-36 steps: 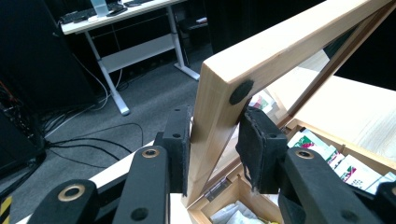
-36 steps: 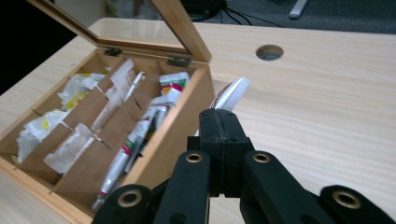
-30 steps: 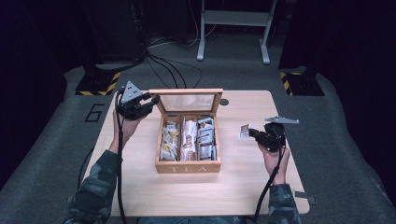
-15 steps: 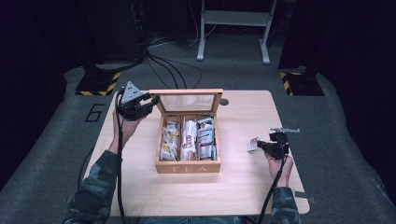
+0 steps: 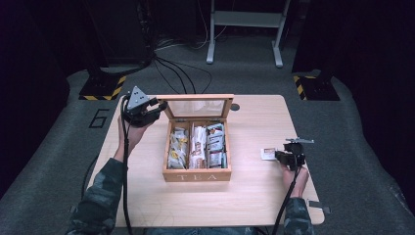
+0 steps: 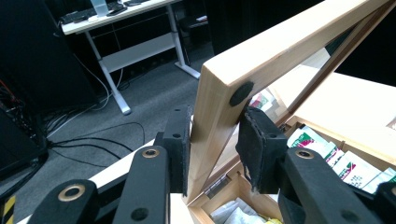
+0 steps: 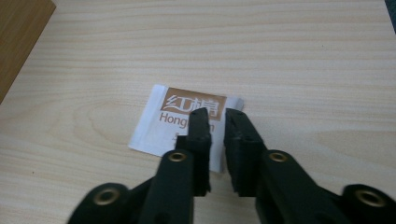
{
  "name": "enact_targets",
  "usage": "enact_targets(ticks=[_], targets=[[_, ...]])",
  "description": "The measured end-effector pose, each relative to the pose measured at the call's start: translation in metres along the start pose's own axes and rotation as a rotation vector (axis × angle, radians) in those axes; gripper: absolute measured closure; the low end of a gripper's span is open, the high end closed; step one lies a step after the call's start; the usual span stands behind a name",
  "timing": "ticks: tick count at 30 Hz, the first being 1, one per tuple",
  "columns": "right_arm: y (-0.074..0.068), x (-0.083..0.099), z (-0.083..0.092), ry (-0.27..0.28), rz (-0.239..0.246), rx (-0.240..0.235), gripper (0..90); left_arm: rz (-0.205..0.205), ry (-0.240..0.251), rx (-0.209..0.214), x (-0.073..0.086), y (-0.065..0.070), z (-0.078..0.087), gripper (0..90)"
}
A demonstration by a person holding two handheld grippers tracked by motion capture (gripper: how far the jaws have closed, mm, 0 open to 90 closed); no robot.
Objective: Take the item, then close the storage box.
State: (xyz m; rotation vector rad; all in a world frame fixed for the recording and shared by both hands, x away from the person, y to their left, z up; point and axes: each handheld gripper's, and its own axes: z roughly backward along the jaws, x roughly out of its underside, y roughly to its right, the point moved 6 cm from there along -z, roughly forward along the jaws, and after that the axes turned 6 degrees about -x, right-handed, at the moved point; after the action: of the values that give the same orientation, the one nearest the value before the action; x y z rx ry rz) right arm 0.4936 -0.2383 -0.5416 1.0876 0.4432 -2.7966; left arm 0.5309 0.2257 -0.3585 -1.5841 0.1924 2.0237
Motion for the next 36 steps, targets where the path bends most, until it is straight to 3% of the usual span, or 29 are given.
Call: enact_targets(ticks=[5, 8, 12, 14, 20, 26, 36], targets=[[0.001, 0.003, 0.005, 0.006, 0.002, 0.014, 47.0, -0.001, -0.001, 0.001, 0.000, 0.000, 0.000, 64.7], [-0.004, 0.007, 0.014, 0.026, 0.043, -0.009, 24.4, -0.005, -0.004, 0.002, 0.000, 0.000, 0.000, 64.8], [-0.009, 0.015, 0.021, 0.042, 0.069, -0.028, 11.3, -0.006, -0.005, 0.001, 0.000, 0.000, 0.000, 64.8], [-0.008, 0.018, 0.022, 0.036, 0.073, -0.021, 0.0, -0.006, -0.006, 0.000, 0.000, 0.000, 0.000, 64.8], [-0.007, 0.029, 0.026, 0.038, 0.080, -0.040, 0.0, -0.010, -0.008, 0.003, 0.000, 0.001, 0.001, 64.8], [-0.002, 0.045, 0.025, 0.030, 0.096, -0.018, 0.0, -0.012, -0.010, 0.004, 0.001, 0.002, 0.002, 64.7], [0.010, 0.059, 0.023, 0.040, 0.070, 0.014, 0.0, -0.022, -0.010, 0.004, 0.002, 0.004, 0.004, 64.7]])
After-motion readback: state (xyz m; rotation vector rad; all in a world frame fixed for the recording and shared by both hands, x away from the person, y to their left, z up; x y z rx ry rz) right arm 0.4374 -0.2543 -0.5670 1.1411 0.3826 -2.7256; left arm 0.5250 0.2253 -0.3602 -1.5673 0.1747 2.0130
